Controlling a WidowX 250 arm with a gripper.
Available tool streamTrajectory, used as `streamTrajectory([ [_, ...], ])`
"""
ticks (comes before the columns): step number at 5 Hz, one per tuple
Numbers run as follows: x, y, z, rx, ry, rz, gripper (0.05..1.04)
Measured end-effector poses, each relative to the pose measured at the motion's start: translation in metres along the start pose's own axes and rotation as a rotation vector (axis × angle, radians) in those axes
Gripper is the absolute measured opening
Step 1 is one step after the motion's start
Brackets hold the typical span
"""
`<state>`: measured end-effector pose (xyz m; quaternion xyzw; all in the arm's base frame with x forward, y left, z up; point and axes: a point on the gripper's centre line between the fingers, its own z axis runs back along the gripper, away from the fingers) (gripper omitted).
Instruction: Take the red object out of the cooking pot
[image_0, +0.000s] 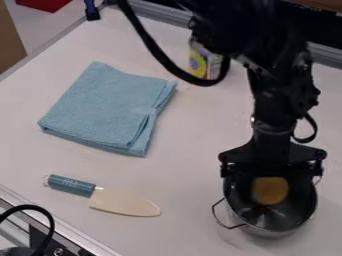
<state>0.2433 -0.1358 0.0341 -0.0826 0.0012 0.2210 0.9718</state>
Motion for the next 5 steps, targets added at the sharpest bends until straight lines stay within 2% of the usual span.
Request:
streamTrajectory([
  [1, -0.002, -0.001, 0.015, -0.027, 0.004, -0.056, 0.798],
  [2, 0.005, 0.001, 0.039, -0.082, -0.028, -0.049, 0.798],
  [3, 0.029, 0.003, 0.051, -0.106, -0.087, -0.031, 0.798],
  [4, 0.056, 0.002, 0.052, -0.093, -0.135, -0.070, 0.798],
  [5, 0.081, -0.008, 0.040, -0.067, -0.158, -0.058, 0.798],
])
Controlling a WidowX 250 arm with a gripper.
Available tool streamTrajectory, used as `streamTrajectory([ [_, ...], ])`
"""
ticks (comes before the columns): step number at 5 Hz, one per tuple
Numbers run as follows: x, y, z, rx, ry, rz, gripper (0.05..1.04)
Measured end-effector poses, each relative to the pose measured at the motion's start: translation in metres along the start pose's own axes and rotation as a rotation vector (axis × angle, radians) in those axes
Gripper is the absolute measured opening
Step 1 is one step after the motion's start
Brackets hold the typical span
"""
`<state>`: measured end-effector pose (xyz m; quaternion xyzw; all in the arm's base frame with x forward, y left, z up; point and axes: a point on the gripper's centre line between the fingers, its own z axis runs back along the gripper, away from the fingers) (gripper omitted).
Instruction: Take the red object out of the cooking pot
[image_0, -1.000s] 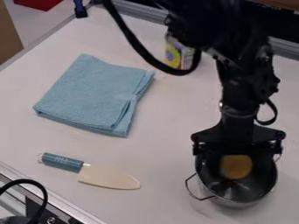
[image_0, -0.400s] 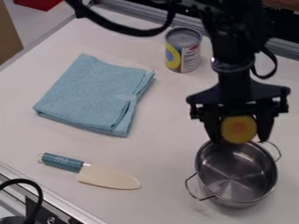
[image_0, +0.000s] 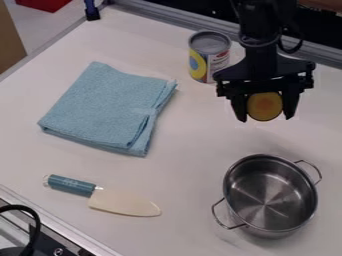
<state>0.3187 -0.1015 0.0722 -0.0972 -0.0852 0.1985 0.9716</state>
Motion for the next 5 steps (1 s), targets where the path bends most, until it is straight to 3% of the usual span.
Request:
streamTrajectory([
  [1, 0.015, -0.013, -0.017, 0.029, -0.036, 0.028, 0.798],
  [4, 0.027, -0.045, -0.061, 0.088, -0.033, 0.053, 0.798],
  [5, 0.028, -0.045, -0.065, 0.088, -0.040, 0.057, 0.798],
])
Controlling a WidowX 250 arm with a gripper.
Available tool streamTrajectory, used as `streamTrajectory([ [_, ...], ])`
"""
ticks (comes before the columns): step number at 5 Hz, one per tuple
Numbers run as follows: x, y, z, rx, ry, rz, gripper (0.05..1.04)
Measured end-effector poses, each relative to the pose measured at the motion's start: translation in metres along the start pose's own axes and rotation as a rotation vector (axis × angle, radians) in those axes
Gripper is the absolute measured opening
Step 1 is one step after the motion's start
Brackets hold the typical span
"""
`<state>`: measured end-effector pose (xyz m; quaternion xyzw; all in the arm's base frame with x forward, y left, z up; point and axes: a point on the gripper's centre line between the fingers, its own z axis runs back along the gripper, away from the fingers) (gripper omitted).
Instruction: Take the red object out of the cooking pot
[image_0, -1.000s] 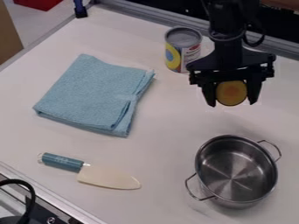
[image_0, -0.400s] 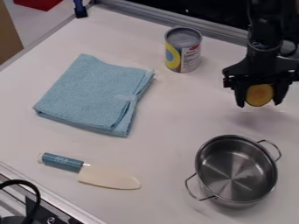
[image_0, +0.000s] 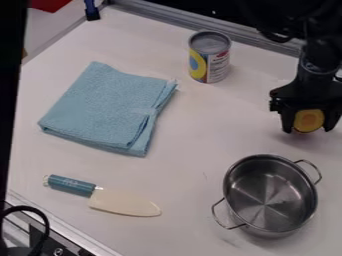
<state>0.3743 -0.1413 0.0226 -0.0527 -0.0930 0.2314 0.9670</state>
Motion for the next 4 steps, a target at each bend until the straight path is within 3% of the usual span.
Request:
streamTrajectory([
  [1, -0.0011, -0.0033, -0.0008, -0.001, 0.029, 0.010, 0.858],
  [2, 0.0033, -0.0051, 0.0016, 0.010, 0.051, 0.017, 1.006],
  [4, 0.0065, -0.0008, 0.0012, 0.021, 0.051, 0.042, 1.000],
])
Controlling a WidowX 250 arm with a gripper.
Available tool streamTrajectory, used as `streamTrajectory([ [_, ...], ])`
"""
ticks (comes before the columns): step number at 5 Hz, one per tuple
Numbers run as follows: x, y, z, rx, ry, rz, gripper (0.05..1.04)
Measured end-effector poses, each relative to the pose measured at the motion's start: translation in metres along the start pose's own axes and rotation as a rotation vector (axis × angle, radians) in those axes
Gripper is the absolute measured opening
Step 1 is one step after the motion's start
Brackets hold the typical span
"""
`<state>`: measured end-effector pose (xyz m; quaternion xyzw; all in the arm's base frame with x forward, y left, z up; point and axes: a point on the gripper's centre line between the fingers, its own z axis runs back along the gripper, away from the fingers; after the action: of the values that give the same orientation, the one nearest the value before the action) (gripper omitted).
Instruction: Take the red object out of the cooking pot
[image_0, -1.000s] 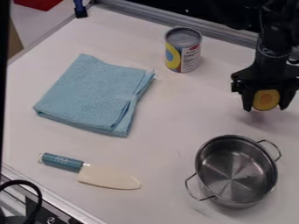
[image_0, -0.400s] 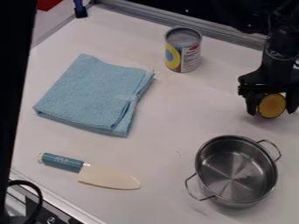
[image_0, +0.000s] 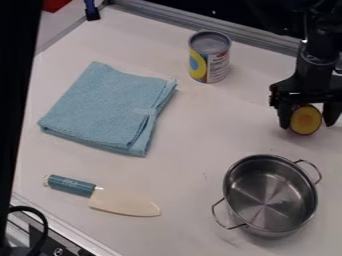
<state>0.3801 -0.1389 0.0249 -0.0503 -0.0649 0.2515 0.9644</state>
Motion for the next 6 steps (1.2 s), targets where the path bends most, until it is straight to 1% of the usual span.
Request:
streamTrajectory([
  [1, -0.001, 0.002, 0.007, -0.005, -0.013, 0.009, 1.000],
  [2, 0.002, -0.001, 0.020, -0.041, -0.016, 0.024, 1.000],
  [3, 0.005, 0.004, 0.032, -0.064, -0.004, 0.033, 1.000],
  [4, 0.007, 0.020, 0.045, -0.058, 0.015, 0.028, 1.000],
  [5, 0.006, 0.052, 0.040, -0.019, 0.044, -0.034, 1.001],
  [6, 0.006, 0.079, 0.054, -0.034, 0.012, -0.090, 1.000],
])
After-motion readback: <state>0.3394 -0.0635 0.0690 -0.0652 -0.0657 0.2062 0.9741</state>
